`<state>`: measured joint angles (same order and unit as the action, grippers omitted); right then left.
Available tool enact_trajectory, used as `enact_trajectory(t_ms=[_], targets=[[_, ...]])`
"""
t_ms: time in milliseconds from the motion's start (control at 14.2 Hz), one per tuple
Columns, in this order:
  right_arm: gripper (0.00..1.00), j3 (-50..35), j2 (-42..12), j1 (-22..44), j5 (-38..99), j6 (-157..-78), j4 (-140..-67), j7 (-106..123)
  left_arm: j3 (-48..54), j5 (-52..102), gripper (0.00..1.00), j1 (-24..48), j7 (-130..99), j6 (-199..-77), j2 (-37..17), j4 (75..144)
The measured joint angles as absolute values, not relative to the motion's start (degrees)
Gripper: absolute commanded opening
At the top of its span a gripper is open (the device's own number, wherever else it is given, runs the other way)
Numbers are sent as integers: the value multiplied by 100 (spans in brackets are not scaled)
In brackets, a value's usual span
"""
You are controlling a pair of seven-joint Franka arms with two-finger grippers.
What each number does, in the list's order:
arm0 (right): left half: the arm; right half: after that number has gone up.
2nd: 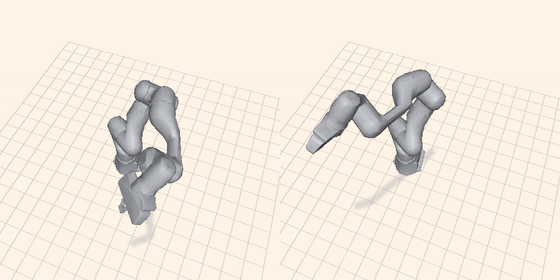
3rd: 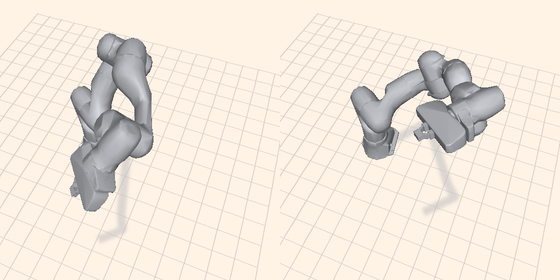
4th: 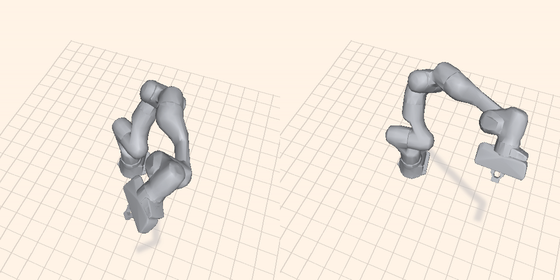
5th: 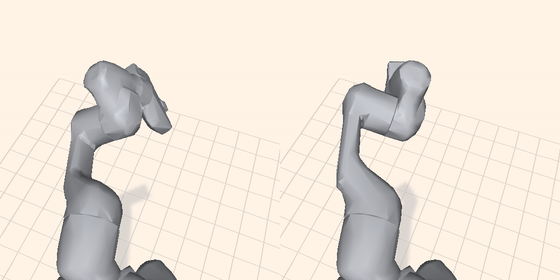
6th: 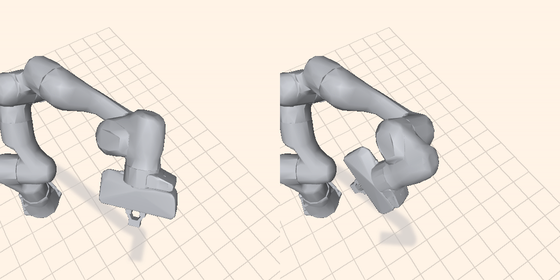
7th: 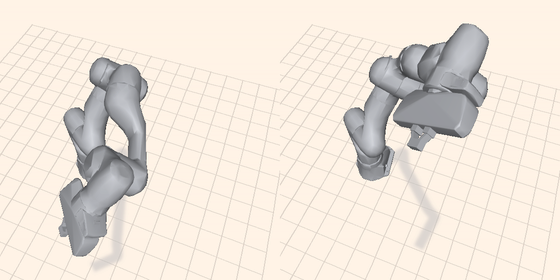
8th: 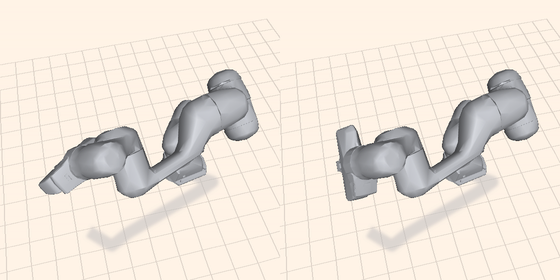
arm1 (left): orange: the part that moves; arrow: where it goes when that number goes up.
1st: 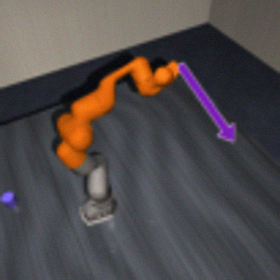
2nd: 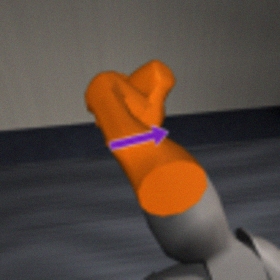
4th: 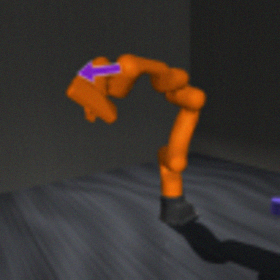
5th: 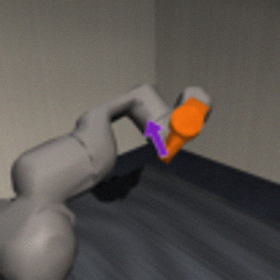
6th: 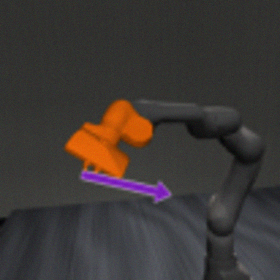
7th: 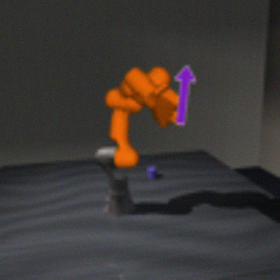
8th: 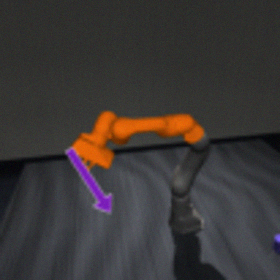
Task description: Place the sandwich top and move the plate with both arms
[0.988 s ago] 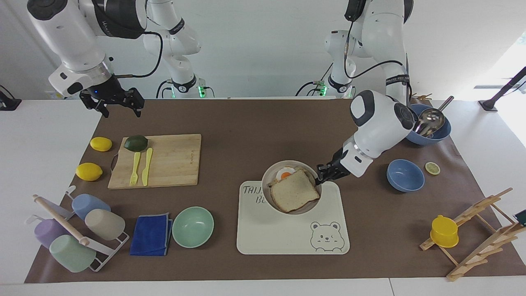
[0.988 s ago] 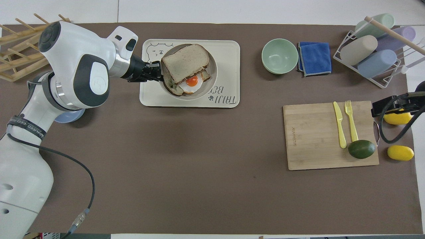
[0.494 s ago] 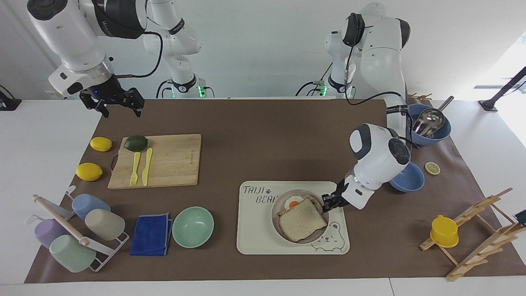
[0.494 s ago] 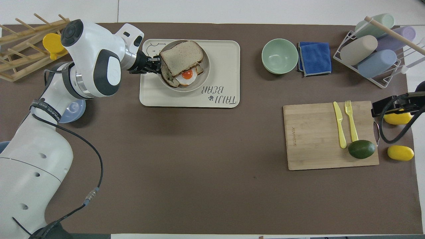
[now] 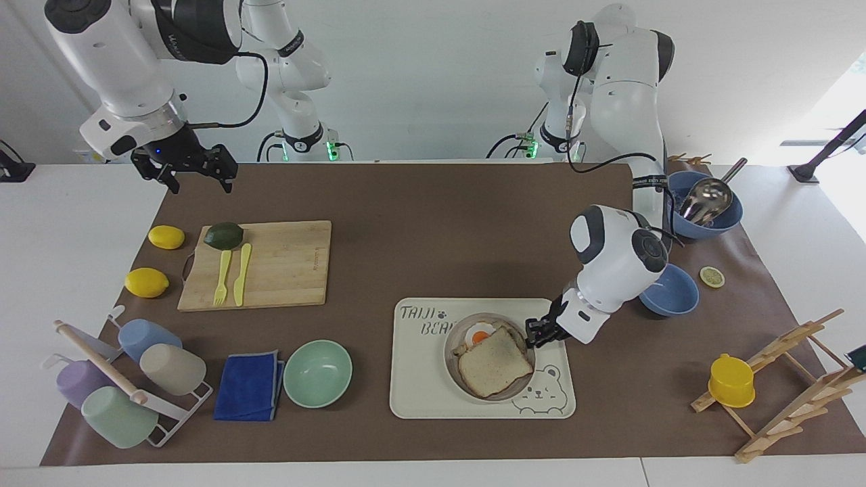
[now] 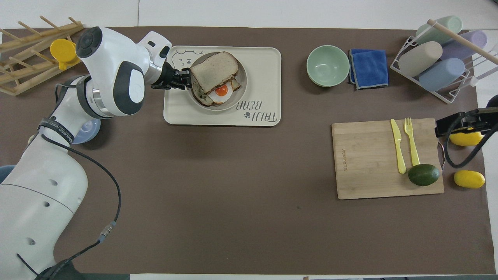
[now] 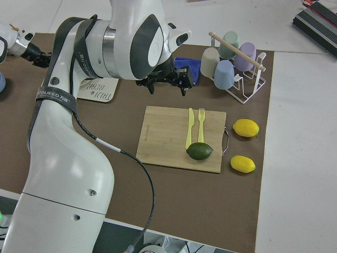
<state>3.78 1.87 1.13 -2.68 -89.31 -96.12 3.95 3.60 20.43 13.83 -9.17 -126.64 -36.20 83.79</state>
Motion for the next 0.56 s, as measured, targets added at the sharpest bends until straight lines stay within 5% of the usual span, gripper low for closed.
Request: enact_trajectory(t_ms=[282, 565], targets=[[100, 378, 187, 113, -268, -8931, -9612, 395, 326, 2043, 100, 1145, -915, -12461, -3246, 8362], [100, 378, 187, 113, -268, -8931, -9612, 395, 76, 1426, 100, 757, -886, -11371, -2287, 8357]])
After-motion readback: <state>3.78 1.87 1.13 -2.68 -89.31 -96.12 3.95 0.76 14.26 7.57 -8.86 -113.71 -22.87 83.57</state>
